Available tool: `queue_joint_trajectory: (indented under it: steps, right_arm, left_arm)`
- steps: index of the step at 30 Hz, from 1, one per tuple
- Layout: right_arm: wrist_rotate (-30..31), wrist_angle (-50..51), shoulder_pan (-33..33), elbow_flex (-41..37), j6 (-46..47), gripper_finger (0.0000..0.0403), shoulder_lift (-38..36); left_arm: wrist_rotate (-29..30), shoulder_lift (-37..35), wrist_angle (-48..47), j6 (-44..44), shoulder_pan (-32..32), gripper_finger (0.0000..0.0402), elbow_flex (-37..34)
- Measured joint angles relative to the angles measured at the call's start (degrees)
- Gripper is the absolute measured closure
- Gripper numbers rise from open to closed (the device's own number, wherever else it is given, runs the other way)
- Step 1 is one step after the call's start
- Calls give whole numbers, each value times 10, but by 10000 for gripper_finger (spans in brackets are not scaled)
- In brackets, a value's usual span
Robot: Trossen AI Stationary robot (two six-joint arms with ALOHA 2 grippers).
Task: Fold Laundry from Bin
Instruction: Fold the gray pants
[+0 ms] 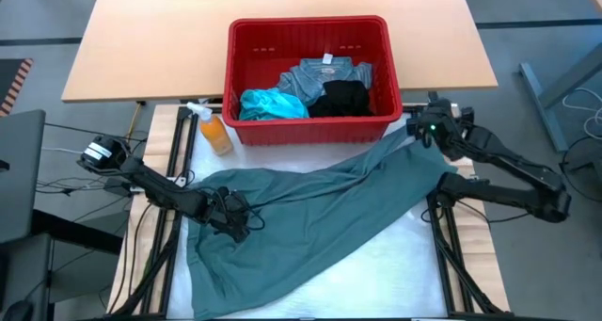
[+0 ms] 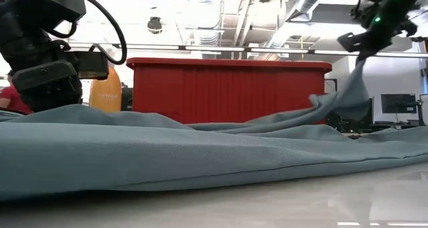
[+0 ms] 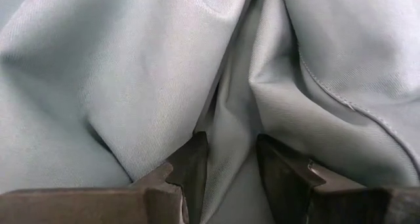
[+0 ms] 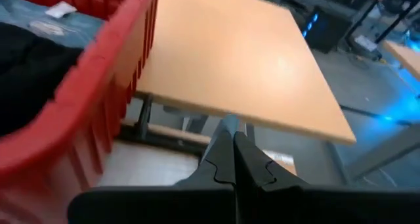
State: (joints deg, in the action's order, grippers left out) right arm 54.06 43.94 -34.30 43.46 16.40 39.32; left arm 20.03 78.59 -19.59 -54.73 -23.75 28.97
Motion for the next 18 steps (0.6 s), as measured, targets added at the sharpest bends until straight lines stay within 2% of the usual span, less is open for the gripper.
queue_joint_trajectory:
  steps: [3,5,7,10,13,18]
  right_arm:
    - [-9,-60,-9,1,-50,387,8]
    - [-19,-66,-11,7,-66,387,9]
    - [-45,3,-9,19,-40,387,4]
    - [-128,177,-9,32,80,381,5]
    - [-143,258,-11,33,126,347,7]
    - [-185,281,-11,33,128,273,25]
  left_arm:
    - [0,0,0,0,0,276,0]
    - [2,0,0,-2,0,276,0]
    - [2,0,0,-7,0,276,0]
    - [13,0,1,-19,-7,276,0]
    - [29,0,1,-12,-9,276,0]
    - [25,0,1,-6,2,276,0]
